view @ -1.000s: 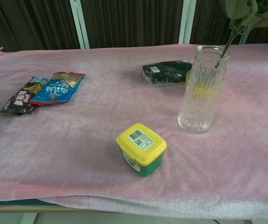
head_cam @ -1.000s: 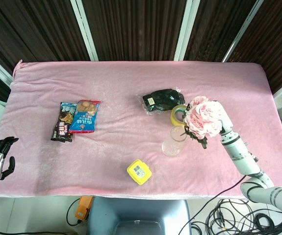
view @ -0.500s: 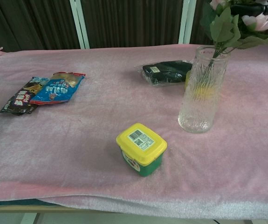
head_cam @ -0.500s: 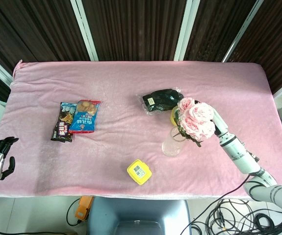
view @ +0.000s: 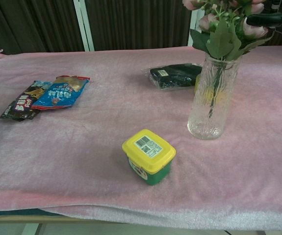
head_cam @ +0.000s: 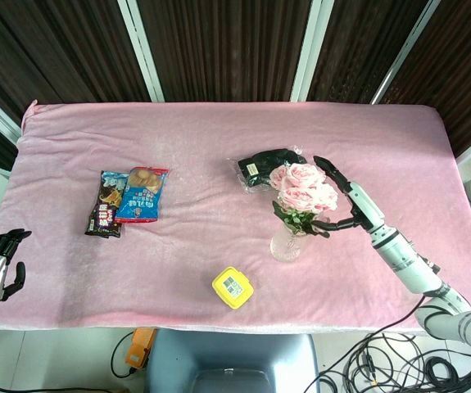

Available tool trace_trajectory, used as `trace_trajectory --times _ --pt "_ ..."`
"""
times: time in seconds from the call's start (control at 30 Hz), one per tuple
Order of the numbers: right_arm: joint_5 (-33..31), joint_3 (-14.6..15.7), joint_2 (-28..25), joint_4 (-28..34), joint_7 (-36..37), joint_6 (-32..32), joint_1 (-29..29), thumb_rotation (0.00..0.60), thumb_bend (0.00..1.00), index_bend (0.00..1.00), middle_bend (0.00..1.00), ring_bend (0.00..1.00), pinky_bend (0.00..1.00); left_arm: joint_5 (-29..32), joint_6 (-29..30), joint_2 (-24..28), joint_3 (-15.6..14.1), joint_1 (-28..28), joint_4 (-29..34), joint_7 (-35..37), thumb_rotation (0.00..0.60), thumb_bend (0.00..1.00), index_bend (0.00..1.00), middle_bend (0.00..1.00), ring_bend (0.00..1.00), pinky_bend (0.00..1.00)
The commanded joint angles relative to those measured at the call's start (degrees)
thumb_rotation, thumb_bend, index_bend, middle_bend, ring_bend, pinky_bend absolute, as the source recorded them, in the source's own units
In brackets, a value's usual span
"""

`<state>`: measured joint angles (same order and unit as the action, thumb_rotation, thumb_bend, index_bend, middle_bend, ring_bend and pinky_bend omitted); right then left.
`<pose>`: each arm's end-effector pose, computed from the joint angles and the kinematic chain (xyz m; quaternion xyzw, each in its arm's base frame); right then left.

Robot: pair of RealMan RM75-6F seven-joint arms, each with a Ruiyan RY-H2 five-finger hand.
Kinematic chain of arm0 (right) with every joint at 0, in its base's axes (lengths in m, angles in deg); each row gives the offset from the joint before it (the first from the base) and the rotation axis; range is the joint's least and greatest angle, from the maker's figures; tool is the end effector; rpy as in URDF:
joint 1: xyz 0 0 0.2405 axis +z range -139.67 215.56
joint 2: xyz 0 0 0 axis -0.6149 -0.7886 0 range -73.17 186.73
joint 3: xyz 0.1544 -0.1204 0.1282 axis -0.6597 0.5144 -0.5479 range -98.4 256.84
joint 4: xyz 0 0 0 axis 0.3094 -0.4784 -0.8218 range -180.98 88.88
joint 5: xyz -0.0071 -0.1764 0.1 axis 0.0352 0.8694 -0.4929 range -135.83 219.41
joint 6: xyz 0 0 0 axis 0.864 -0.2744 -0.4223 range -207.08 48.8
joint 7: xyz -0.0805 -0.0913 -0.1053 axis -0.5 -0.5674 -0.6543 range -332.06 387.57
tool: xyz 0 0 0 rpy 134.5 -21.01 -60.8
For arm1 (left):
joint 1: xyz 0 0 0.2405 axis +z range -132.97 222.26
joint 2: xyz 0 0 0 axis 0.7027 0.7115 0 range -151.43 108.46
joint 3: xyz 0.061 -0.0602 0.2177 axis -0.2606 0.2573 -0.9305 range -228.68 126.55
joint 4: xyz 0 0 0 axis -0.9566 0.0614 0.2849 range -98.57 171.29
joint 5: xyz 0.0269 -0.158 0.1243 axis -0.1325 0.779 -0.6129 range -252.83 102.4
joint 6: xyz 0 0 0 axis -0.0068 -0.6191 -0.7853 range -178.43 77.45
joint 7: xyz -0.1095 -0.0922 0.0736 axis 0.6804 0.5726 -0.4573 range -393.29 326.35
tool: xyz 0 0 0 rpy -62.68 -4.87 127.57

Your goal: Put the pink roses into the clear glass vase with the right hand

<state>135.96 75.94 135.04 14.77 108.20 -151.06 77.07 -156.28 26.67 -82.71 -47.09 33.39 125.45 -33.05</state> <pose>-0.1940 -0.3709 0.0987 0.5178 -0.5874 0.6115 0.1136 -0.2990 0.2341 0.1678 -0.6221 -0.3777 -0.3473 0.5914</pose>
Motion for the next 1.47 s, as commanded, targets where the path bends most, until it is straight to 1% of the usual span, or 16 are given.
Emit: trace_trajectory --times 0.03,0.13,0.27,0.33,0.47,0.57,0.67,0.7,0.8,0.87,1.0,1.07,1.1,1.17,1.47 --pt "0.4 0.7 -0.7 0.3 -0.2 -0.2 -0.5 0.6 0.25 0.04 0.04 0.0 0.11 0.0 -0.1 0.0 0.0 0.0 0.0 0.0 0.6 0.64 0.19 0.15 0.16 0.37" --pt "0.7 1.9 -1.9 0.9 -1.2 -0.4 -1.4 0.6 0.2 0.0 0.01 0.0 0.07 0.0 -0.2 0.0 0.0 -0.1 0.0 0.0 0.6 0.64 0.19 0.15 0.16 0.37" --pt "1.2 3.3 -3.5 2.0 -3.1 -1.5 -3.0 0.6 0.14 0.0 0.0 0.0 0.03 0.0 -0.2 0.0 0.0 0.0 0.0 0.1 0.6 0.64 0.19 0.15 0.16 0.37" --pt "1.5 3.8 -4.1 2.5 -5.6 -3.6 -4.6 0.6 0.11 0.0 0.0 0.0 0.02 0.0 -0.2 0.0 0.0 -0.1 0.0 0.1 0.6 0.64 0.19 0.15 0.16 0.37" --pt "2.3 4.7 -4.7 3.1 -13.1 -9.1 -8.6 0.6 0.1 0.0 0.0 0.0 0.02 0.0 -0.3 0.0 -0.1 -0.1 0.0 0.0 0.6 0.64 0.19 0.15 0.16 0.37" --pt "1.7 5.3 -5.4 4.6 -22.8 -12.4 -12.4 0.6 0.1 0.0 0.0 0.0 0.02 -0.1 -0.3 -0.1 -0.2 -0.2 -0.1 -0.2 0.6 0.64 0.19 0.15 0.16 0.37" --pt "-1.0 5.1 -5.3 6.9 -37.4 -14.9 -17.0 0.6 0.1 0.0 0.0 0.0 0.02 -0.2 -0.3 -0.3 -0.2 -0.2 -0.1 -0.6 0.6 0.64 0.19 0.15 0.16 0.37" --pt "-2.8 4.7 -5.0 7.9 -44.2 -15.7 -18.8 0.6 0.1 0.0 0.0 0.0 0.02 -0.2 -0.3 -0.4 -0.2 -0.2 -0.1 -0.8 0.6 0.64 0.19 0.15 0.16 0.37" --pt "-9.2 3.5 -4.4 11.7 -60.4 -15.8 -22.9 0.6 0.1 0.0 0.0 0.0 0.02 -0.2 -0.3 -0.7 -0.2 -0.3 -0.2 -1.5 0.6 0.64 0.19 0.15 0.16 0.37" --pt "-13.1 2.6 -4.6 15.1 -67.0 -14.8 -24.4 0.6 0.1 0.0 0.0 0.0 0.03 -0.3 -0.3 -0.9 -0.3 -0.4 -0.2 -2.0 0.6 0.64 0.19 0.15 0.16 0.37" --pt "-14.7 2.5 -5.3 17.6 -69.6 -13.5 -24.8 0.6 0.1 0.0 0.0 0.0 0.06 -0.4 -0.3 -1.0 -0.3 -0.4 -0.2 -2.3 0.6 0.64 0.19 0.15 0.16 0.37" --pt "-16.1 2.5 -6.6 20.4 -70.3 -11.7 -25.0 0.6 0.1 0.0 0.0 0.0 0.08 -0.8 -0.1 -1.1 -0.4 -0.4 -0.2 -2.7 0.6 0.64 0.19 0.15 0.16 0.37" --pt "-16.9 2.2 -7.5 22.3 -70.8 -10.9 -25.1 0.6 0.1 0.0 0.0 0.0 0.1 -1.0 0.1 -1.2 -0.5 -0.4 -0.1 -3.1 0.6 0.64 0.19 0.15 0.16 0.37" --pt "-17.9 1.1 -7.3 24.2 -72.3 -11.7 -25.8 0.6 0.1 0.0 0.0 0.0 0.11 -1.1 -0.1 -1.4 -0.7 -0.4 -0.2 -3.6 0.6 0.64 0.19 0.15 0.16 0.37" --pt "-17.8 0.2 -7.4 25.5 -73.6 -9.9 -26.5 0.6 0.1 0.0 0.0 0.0 0.11 -0.7 0.0 -1.6 -0.6 -0.4 -0.3 -3.8 0.6 0.64 0.19 0.15 0.16 0.37"
